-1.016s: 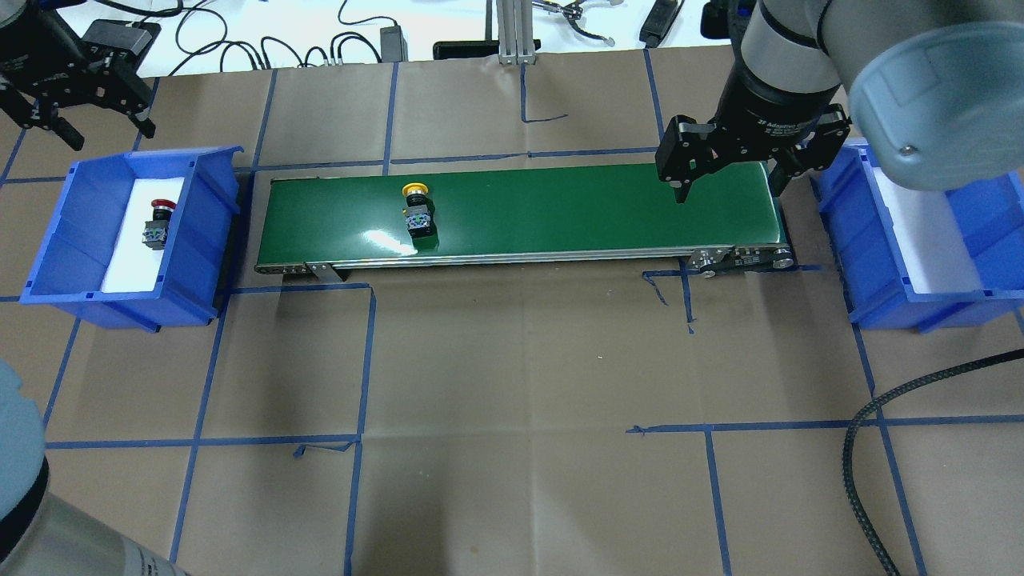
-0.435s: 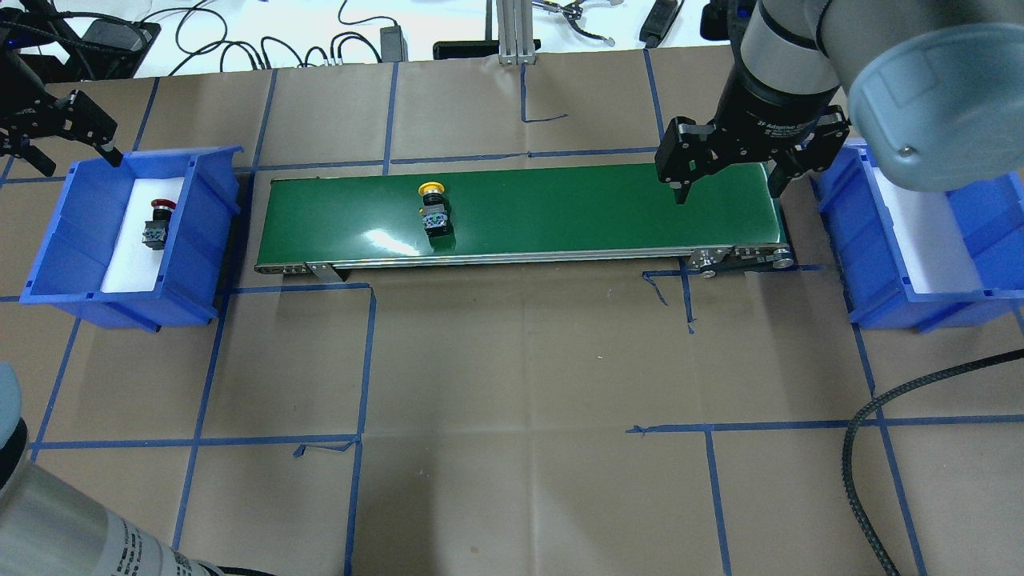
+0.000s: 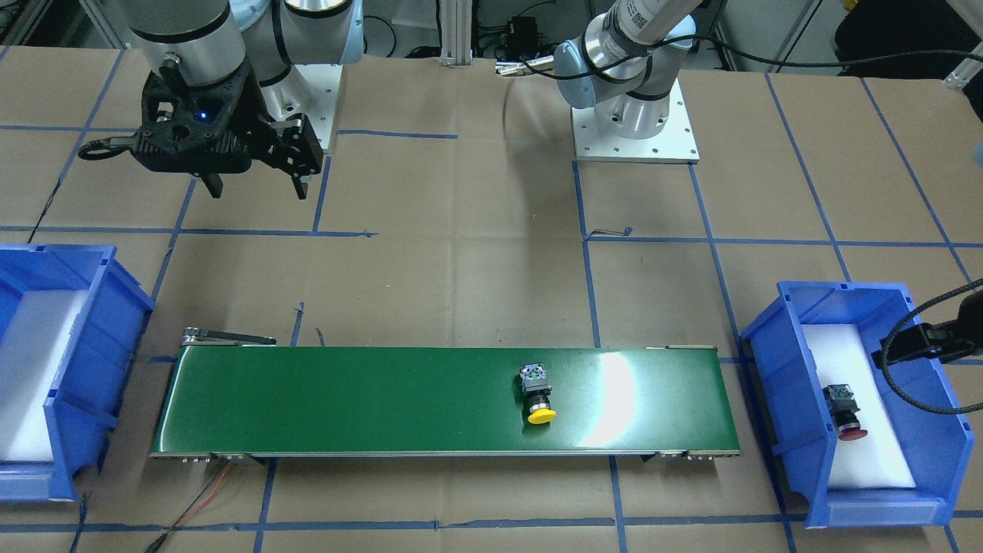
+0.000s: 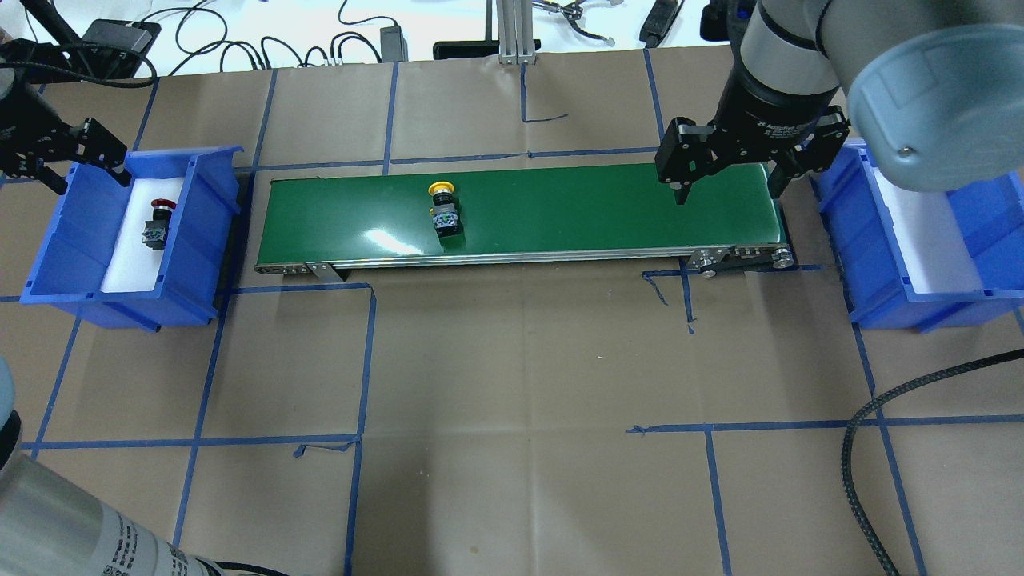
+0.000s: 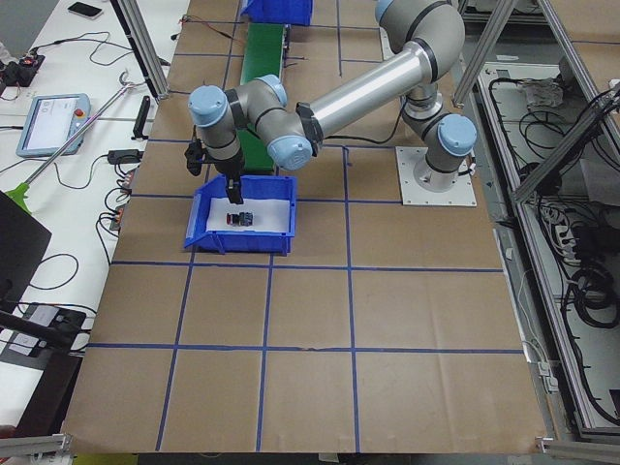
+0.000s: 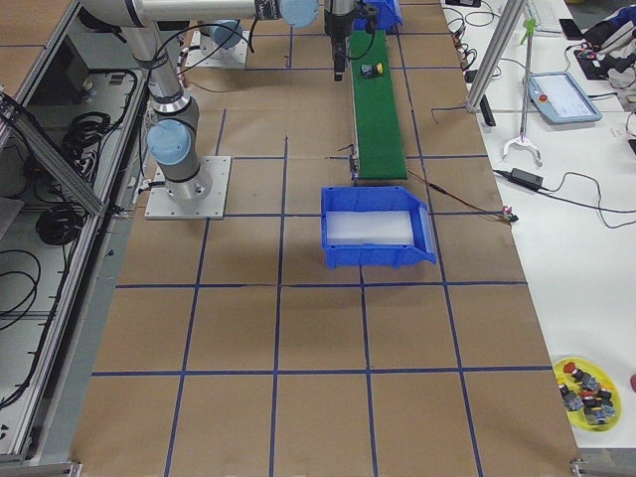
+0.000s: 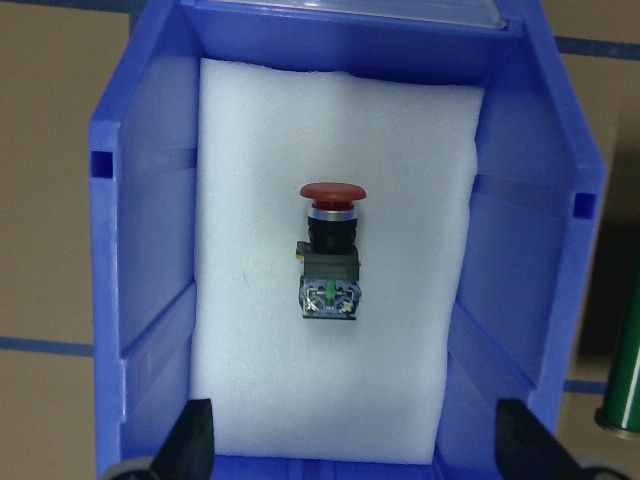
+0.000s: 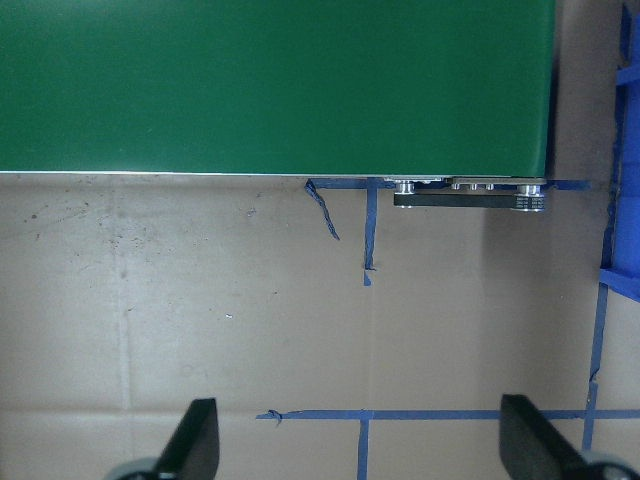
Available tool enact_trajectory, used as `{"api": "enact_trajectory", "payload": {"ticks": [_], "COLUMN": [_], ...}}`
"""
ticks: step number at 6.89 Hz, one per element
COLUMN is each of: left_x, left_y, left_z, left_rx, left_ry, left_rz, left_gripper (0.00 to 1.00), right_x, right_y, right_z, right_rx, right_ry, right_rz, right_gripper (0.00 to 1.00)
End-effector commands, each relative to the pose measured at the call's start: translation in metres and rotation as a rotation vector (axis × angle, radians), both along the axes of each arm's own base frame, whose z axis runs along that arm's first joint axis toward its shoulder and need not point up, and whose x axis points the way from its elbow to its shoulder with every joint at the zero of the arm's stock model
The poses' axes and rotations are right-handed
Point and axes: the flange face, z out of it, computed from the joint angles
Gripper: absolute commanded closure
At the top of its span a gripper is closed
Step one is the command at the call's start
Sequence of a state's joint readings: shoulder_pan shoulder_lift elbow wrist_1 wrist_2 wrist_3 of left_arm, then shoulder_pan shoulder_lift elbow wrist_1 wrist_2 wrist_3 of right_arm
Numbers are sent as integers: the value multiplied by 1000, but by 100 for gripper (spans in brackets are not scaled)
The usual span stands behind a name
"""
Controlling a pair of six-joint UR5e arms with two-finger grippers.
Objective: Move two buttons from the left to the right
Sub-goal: 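Move the left gripper back into the bin and grasp the red-capped button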
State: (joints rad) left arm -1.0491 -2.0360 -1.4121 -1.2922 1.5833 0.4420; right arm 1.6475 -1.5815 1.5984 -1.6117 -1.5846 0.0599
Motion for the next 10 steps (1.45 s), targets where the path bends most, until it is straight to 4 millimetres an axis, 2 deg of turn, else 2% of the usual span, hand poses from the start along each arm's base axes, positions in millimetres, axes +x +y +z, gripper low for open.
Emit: {"api": "enact_trajectory", "payload": {"ticks": [1,3,4,5,7,8,10], "left_x": [0,-1,0,0,0,0,0], "left_y": [-1,-5,-9,-11,-11,-11,-12], "left_z": [-50,-74,-93,-102,-105,-104,-116], "left_rx": [-31,-20,-10,-3,-1,-4,8], "left_ry": [-17,-9,-6,-2,1,0,10], "left_rz": [-3,0,-1,-3,-3,-4,-9], "left_gripper": [1,1,1,1,3,15,31], "right_x": [0,0,0,0,-1,-1,-1], "right_y": [0,-1,-1,-1,-1,-2,-2], "right_z": [0,-1,-1,-1,-1,2,3], "right_rx": [0,1,0,1,1,-5,-8], "right_ry": [0,-1,0,2,0,0,-2], "right_rz": [0,0,0,0,-1,-3,-12], "right_gripper": [0,0,0,0,0,0,0]}}
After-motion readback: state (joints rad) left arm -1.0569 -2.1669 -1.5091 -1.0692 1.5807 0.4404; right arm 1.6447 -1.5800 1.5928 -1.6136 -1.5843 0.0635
